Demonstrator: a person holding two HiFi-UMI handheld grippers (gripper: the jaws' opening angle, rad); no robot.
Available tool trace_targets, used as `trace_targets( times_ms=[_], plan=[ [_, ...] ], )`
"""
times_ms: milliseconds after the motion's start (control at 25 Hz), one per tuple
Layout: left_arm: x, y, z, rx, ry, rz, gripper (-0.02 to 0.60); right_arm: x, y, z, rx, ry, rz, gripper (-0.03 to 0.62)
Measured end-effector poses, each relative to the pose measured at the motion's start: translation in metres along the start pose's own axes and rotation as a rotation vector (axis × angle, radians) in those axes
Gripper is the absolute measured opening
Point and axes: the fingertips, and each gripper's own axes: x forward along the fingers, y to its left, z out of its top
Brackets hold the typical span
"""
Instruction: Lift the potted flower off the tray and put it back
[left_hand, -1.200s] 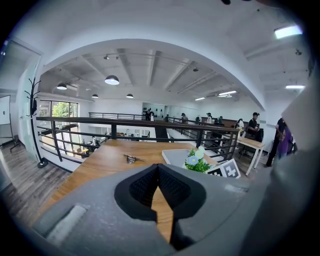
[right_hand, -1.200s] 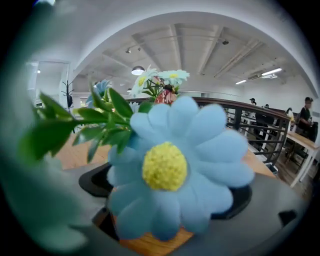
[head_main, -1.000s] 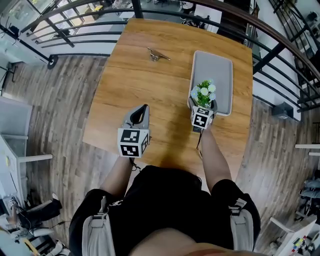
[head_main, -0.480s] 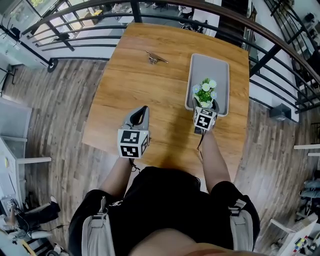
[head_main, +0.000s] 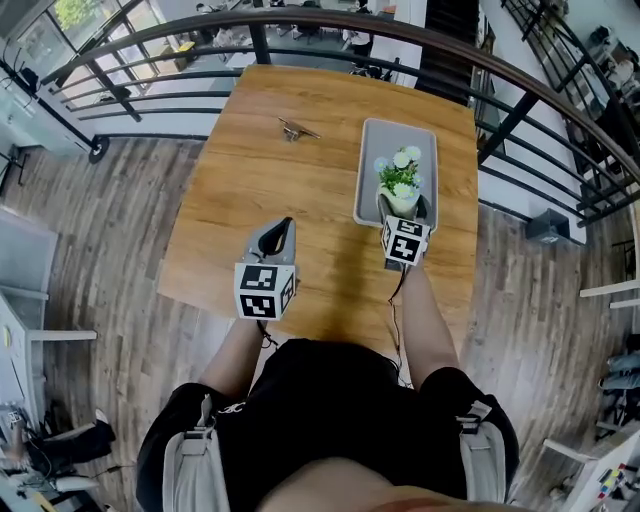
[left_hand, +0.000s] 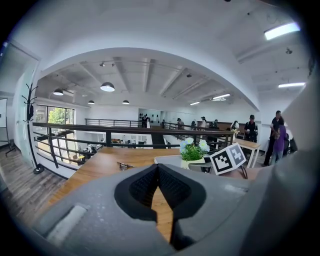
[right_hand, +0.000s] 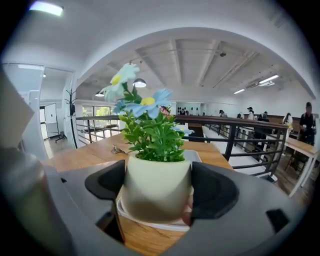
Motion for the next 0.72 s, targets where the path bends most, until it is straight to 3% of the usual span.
trace_targets(
  times_ms=[720],
  plan=[
    [0.005,-0.101,0.042,0.000,-0.097,-0.105,0.012,-0.147,-0.050,0.133,-0.048,-0.331,0.006,0.416]
  ],
)
